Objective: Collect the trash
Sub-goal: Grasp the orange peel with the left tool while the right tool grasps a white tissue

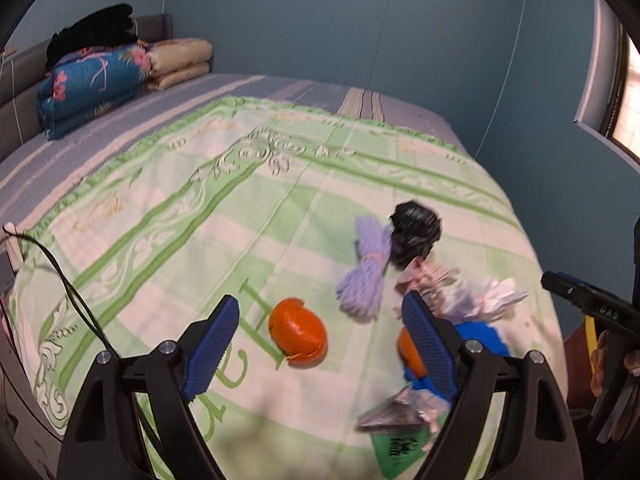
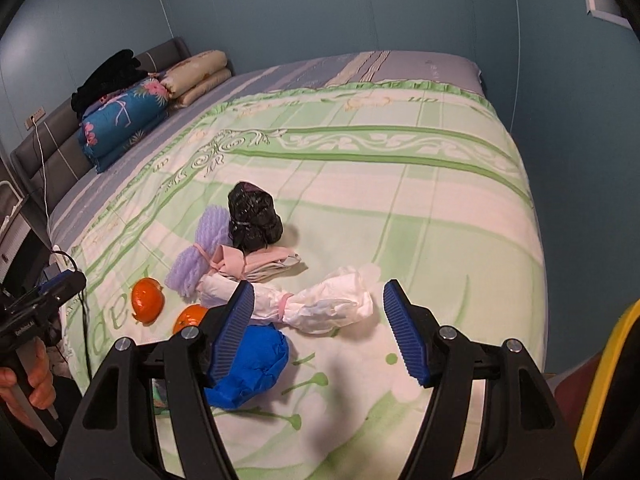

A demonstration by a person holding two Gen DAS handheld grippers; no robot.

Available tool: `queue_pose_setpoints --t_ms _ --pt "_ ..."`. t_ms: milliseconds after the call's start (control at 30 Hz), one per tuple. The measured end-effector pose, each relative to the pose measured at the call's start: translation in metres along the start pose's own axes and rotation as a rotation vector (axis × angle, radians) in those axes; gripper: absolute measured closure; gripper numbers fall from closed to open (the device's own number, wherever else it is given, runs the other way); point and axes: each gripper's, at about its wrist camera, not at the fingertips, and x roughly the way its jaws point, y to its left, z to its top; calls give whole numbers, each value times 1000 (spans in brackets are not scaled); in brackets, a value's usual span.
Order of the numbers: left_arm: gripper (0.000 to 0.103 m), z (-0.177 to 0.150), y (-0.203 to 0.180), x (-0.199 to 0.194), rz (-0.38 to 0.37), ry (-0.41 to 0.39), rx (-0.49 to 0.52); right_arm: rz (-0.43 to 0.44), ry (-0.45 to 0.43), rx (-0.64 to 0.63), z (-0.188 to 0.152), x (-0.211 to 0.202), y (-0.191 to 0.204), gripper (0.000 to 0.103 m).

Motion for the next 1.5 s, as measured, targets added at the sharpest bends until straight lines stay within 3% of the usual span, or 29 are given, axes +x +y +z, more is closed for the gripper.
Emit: queue_pose_setpoints --t_ms 567,667,933,1000,1300,1500 --pt "24 -21 21 70 56 133 -6 -16 93 11 -11 69 -4 40" --pt "28 -23 21 79 48 156 -12 -20 108 9 -12 75 -5 41" --pt "52 -28 22 94 19 200 -19 -22 136 1 -15 85 -4 62" --pt "56 -28 20 94 8 202 -19 -25 136 -1 -15 85 -3 73" --pt "67 -28 17 91 -5 190 3 -13 114 -23 -14 76 3 86" --pt "69 -25 16 82 -19 173 7 3 60 -47 -8 60 9 88"
